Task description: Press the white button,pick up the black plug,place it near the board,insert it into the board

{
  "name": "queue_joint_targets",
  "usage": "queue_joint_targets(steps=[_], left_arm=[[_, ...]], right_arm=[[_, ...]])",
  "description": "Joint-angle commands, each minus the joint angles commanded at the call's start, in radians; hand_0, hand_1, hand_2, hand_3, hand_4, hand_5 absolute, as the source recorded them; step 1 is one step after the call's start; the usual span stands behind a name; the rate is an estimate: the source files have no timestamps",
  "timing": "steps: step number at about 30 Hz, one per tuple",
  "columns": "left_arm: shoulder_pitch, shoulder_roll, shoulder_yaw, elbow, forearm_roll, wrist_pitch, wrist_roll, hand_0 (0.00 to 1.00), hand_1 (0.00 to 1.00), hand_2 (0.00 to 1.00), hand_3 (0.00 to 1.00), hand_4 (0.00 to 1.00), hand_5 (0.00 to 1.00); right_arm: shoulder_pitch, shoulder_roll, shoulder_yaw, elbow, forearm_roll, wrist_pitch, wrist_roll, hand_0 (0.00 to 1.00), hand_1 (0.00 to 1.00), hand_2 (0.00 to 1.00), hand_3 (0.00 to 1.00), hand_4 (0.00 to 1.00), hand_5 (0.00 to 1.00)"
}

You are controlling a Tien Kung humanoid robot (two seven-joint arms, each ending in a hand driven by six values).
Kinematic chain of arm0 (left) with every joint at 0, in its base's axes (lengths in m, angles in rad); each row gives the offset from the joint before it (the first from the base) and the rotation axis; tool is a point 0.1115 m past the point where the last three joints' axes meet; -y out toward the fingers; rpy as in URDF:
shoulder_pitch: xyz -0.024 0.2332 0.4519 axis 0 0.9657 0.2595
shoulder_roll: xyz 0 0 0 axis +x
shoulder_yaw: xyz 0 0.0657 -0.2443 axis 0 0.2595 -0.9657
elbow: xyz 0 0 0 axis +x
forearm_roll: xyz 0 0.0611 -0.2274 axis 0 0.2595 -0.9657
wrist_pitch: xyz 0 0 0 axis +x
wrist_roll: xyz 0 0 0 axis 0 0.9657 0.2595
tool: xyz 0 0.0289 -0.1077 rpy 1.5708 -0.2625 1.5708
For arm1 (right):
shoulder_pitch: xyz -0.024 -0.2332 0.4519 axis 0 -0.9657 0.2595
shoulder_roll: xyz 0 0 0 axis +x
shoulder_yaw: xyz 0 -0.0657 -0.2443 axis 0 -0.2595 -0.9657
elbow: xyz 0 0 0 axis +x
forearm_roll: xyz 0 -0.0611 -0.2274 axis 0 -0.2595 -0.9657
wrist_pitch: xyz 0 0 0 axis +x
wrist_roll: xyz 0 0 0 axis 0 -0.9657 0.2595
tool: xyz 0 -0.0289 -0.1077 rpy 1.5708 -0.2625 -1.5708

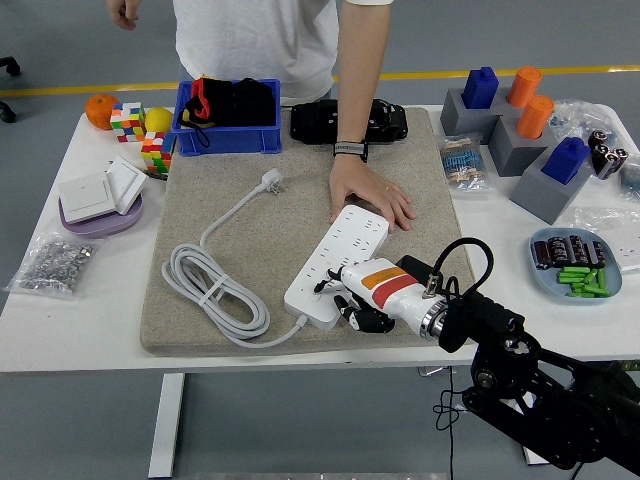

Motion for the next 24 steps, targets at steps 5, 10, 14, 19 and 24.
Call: queue_joint_targets(steps=[5,10,14,19,24], left_arm=[[0.001,-0.001,0.000,0.000,0.001,0.000,0.001,0.706,0.665,0.585,0.680,0.664,0.262],[0.000,0.000,0.003,0.000,-0.001,0.000,0.000,0.707,0.665,0.584,0.679,0.664,0.263],[-0.002,0.000,0.004,0.000,0.001,-0.001,-0.001,0.707,0.665,0.584,0.679,0.664,0.263],[-0.001,0.000,0.005,0.000,0.002,-0.001,0.000,0.706,0.664,0.585,0.679,0.665,0.263],[-0.001,0.000,0.008,0.000,-0.001,-0.001,-0.001,0.706,0.664,0.585,0.679,0.665,0.263]], right_arm=[[-0.001,-0.003,-0.011,-0.001,0.007,-0.001,-0.002,0.002,0.002,0.080,0.673,0.337,0.002],[-0.004,-0.003,-0.016,0.003,0.019,-0.001,-0.003,0.002,0.002,0.080,0.670,0.339,0.002],[-0.003,-0.004,-0.017,0.005,0.022,-0.003,-0.004,0.002,0.002,0.080,0.670,0.339,0.002],[-0.006,-0.002,-0.018,0.005,0.026,-0.006,-0.002,0.002,0.002,0.080,0.669,0.339,0.002],[-0.007,0.000,-0.035,-0.029,0.020,-0.011,0.001,0.002,0.002,0.080,0.666,0.334,0.002]])
